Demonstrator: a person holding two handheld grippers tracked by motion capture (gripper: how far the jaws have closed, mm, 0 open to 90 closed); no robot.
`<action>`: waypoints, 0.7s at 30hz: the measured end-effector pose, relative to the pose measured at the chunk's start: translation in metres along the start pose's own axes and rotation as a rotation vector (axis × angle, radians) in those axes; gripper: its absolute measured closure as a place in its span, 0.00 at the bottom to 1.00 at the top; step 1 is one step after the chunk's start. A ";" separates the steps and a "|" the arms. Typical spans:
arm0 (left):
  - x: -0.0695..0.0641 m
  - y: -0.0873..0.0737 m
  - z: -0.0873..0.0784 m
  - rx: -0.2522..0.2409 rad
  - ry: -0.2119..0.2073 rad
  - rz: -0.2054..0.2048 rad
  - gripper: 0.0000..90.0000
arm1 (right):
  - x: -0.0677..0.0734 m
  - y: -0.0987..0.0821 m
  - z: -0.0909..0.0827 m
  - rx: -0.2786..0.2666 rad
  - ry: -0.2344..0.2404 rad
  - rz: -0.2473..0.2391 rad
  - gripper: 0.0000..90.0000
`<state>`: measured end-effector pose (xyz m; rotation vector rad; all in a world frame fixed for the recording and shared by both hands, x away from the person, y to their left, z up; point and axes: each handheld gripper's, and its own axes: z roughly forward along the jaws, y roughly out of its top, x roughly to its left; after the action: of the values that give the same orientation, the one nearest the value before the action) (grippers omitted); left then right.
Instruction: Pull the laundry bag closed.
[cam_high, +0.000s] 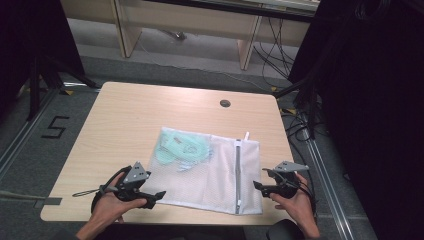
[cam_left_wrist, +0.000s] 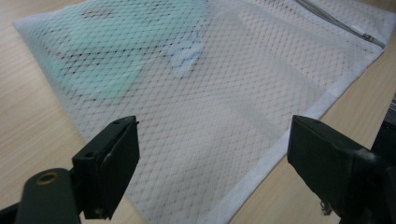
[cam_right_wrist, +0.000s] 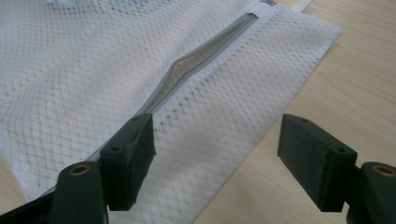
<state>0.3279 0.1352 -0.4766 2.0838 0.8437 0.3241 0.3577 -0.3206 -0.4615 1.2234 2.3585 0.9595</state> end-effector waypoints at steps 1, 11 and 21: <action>-0.002 0.001 0.002 0.000 -0.005 0.002 0.18 | 0.000 0.000 0.000 0.001 0.001 0.004 0.31; -0.024 0.013 0.026 0.040 -0.072 0.088 0.24 | 0.000 0.000 0.002 -0.013 -0.001 -0.015 0.31; -0.050 0.022 0.048 0.021 -0.133 0.131 0.24 | 0.001 0.000 0.004 -0.024 0.006 -0.054 0.26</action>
<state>0.3244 0.0632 -0.4851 2.1595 0.6357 0.2444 0.3593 -0.3181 -0.4639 1.1431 2.3648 0.9730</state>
